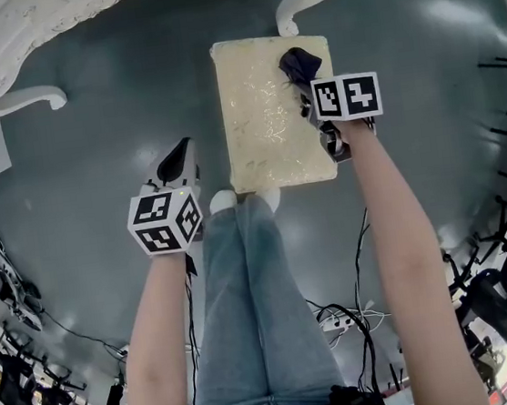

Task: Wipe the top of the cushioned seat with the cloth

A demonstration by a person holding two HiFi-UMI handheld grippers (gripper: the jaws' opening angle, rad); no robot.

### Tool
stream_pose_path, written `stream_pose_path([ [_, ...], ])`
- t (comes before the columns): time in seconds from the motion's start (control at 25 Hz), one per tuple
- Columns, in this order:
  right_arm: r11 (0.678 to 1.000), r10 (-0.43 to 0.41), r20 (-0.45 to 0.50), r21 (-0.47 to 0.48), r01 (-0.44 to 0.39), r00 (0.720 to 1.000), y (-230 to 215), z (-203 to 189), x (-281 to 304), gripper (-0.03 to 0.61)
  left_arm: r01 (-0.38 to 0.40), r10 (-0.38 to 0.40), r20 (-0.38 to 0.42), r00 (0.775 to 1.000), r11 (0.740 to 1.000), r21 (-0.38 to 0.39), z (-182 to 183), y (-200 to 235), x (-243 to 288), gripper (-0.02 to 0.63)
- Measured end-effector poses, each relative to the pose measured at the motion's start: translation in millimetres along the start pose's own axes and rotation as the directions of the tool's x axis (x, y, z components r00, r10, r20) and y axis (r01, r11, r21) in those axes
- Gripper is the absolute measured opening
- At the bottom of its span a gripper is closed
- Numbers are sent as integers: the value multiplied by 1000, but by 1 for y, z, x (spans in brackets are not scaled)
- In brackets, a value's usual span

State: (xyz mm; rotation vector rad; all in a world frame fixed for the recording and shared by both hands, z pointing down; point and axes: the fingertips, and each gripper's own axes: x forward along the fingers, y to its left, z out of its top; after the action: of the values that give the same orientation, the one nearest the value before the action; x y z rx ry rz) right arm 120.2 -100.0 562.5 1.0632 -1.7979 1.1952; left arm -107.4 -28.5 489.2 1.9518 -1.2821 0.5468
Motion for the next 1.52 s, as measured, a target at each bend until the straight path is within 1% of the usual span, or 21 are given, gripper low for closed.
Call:
stream_pose_path([
  [0.36,999,42,-9,-15,-42,999,31,3,13,43,-9,9,5,1000,1000,-7,-1,6,-4,5],
  [1.0,996,80,-23,-46,-81,997,69,7,29,43,-20,21,19,1000,1000,-14,0,16,-8,5],
  [1.52,989,100,-48,-101,-105,994,99,10,39,43,-44,45,30,999,998,-37,-3,33,-18,5],
])
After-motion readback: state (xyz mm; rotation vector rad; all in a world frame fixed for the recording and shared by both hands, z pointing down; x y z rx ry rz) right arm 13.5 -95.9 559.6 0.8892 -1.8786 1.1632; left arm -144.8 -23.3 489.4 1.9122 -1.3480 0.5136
